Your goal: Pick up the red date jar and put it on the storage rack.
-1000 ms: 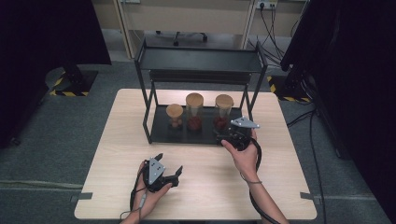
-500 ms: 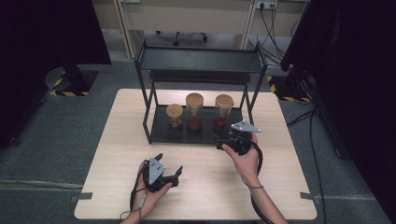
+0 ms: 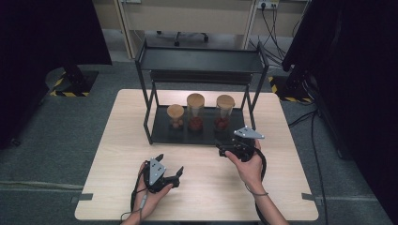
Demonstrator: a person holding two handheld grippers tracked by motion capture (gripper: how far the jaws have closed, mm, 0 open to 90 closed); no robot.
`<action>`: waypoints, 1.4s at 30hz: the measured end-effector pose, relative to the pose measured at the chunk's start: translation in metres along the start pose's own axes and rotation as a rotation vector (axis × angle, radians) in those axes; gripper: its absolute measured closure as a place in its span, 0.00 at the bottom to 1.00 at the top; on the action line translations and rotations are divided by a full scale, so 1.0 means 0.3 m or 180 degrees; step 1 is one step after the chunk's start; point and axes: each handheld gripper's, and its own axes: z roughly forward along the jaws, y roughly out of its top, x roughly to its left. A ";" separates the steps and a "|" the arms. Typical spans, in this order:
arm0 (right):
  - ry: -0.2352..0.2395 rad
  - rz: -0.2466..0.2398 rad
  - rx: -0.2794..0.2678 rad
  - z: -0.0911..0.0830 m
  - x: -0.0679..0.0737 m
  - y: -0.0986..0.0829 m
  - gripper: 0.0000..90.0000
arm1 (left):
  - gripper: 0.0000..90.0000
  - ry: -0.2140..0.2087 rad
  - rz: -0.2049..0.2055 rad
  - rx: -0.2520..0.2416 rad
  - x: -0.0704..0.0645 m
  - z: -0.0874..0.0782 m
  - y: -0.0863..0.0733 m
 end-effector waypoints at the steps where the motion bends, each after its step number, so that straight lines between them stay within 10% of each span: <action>1: 0.0006 0.0004 0.0003 -0.002 0.000 -0.003 0.03 | 0.11 0.0001 0.0001 -0.0001 0.000 0.000 0.000; 42: 0.0051 0.0102 0.0069 -0.143 -0.033 -0.154 0.03 | 0.12 0.0015 0.0010 -0.0008 -0.002 0.000 0.000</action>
